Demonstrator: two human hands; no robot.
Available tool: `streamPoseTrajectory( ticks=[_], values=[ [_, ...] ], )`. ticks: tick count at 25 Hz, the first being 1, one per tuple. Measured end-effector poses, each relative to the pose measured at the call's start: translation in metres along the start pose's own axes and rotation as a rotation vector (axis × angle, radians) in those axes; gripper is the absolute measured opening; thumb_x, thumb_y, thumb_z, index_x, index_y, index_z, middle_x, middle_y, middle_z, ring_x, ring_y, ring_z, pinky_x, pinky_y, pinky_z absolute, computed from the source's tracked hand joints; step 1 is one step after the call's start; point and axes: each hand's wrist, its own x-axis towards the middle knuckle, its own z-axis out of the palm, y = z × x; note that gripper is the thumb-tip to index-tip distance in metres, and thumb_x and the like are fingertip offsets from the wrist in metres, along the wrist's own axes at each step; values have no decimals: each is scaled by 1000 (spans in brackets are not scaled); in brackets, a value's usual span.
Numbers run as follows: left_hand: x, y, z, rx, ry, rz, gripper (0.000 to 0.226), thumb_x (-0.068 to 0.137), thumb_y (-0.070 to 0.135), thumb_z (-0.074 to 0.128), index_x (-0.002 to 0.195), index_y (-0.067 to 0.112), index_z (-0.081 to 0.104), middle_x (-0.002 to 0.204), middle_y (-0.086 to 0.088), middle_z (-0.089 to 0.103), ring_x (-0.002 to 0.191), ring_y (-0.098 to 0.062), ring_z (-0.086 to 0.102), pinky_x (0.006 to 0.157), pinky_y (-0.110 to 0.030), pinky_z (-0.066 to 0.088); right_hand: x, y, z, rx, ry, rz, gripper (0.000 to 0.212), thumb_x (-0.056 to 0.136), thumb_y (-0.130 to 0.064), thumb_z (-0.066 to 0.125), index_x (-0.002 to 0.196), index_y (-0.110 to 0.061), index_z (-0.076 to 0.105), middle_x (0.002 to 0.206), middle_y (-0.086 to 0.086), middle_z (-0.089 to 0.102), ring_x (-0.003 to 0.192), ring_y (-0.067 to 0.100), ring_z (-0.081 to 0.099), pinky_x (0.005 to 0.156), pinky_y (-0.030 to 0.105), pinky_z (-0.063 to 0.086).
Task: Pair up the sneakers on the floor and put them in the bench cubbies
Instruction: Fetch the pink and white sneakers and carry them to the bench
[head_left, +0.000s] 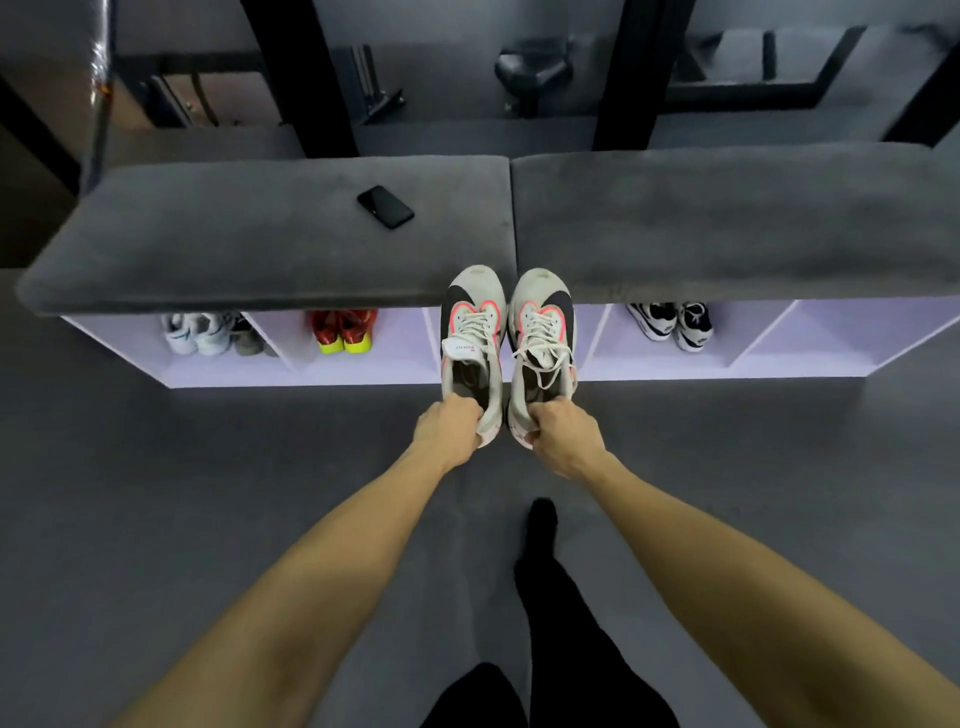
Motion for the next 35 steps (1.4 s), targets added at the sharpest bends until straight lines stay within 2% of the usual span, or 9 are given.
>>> streamPoseTrajectory(
  ticks=[8, 12, 19, 22, 26, 35],
  values=[
    [159, -45, 115, -74, -96, -52, 14, 88, 15, 64, 101, 11, 67, 96, -11, 63, 89, -32, 62, 66, -34, 44, 152, 65, 125, 16, -99, -3, 14, 87, -17, 54, 92, -6, 62, 98, 13, 63, 89, 37, 61, 65, 35, 40],
    [249, -62, 172, -89, -127, -81, 12, 87, 14, 65, 98, 11, 67, 91, -10, 57, 93, -35, 63, 66, -34, 41, 237, 106, 191, 17, -136, 5, 13, 86, -15, 56, 95, -7, 62, 100, 13, 63, 92, 38, 61, 66, 34, 38],
    [403, -98, 245, -83, -130, -119, 20, 88, 17, 65, 106, 9, 67, 108, -17, 63, 102, -39, 62, 76, -37, 47, 383, 154, 279, 22, -149, -12, 24, 88, -21, 57, 109, -10, 62, 108, 16, 63, 100, 41, 60, 77, 41, 48],
    [471, -118, 269, -64, -93, -97, 26, 87, 21, 67, 110, 9, 65, 111, -18, 61, 104, -39, 61, 81, -40, 49, 449, 170, 309, -17, -124, -15, 29, 88, -19, 58, 116, -13, 61, 112, 16, 62, 103, 40, 61, 82, 41, 49],
    [546, -143, 292, -17, -3, -86, 35, 88, 25, 67, 121, 11, 61, 119, -18, 55, 109, -38, 58, 90, -41, 48, 526, 185, 338, -43, -90, -24, 28, 88, -21, 60, 116, -15, 61, 113, 13, 63, 104, 35, 62, 83, 38, 50],
    [682, -184, 294, 19, 34, -65, 42, 87, 32, 68, 126, 18, 59, 122, -13, 59, 108, -34, 59, 85, -34, 49, 655, 192, 356, -45, -1, -62, 24, 88, -17, 60, 112, -14, 60, 119, 14, 59, 109, 35, 59, 86, 37, 49]
  ],
)
